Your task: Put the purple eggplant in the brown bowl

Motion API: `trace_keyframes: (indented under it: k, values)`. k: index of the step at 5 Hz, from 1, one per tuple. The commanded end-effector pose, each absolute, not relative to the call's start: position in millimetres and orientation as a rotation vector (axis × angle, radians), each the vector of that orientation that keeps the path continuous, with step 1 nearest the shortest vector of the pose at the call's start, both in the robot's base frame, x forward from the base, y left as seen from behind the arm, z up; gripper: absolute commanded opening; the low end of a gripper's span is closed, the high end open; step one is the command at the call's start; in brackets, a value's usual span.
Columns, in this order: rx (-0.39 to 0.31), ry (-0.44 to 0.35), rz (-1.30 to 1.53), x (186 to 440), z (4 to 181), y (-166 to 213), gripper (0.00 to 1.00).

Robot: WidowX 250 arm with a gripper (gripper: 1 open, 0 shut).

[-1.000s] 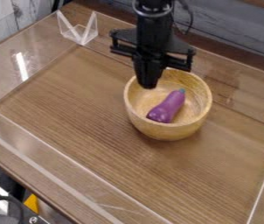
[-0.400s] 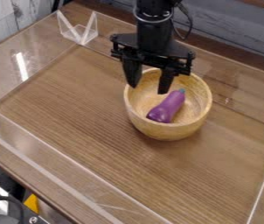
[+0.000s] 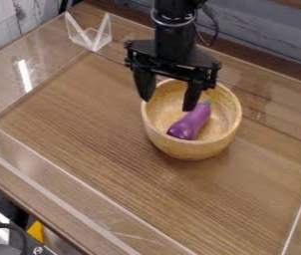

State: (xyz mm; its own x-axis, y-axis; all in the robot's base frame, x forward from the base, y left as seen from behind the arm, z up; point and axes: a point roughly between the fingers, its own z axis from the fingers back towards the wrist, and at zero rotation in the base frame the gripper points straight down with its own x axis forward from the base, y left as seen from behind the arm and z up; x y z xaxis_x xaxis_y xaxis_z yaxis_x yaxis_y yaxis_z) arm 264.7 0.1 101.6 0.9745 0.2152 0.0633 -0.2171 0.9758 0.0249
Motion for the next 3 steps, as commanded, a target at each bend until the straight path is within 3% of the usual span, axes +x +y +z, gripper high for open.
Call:
trace_keyframes:
  k: [1, 3]
  values:
    - [0.022, -0.11, 0.229, 266.2, 117.6, 4.6, 1.0]
    - [0.019, -0.102, 0.238, 262.9, 119.8, 9.8, 1.0]
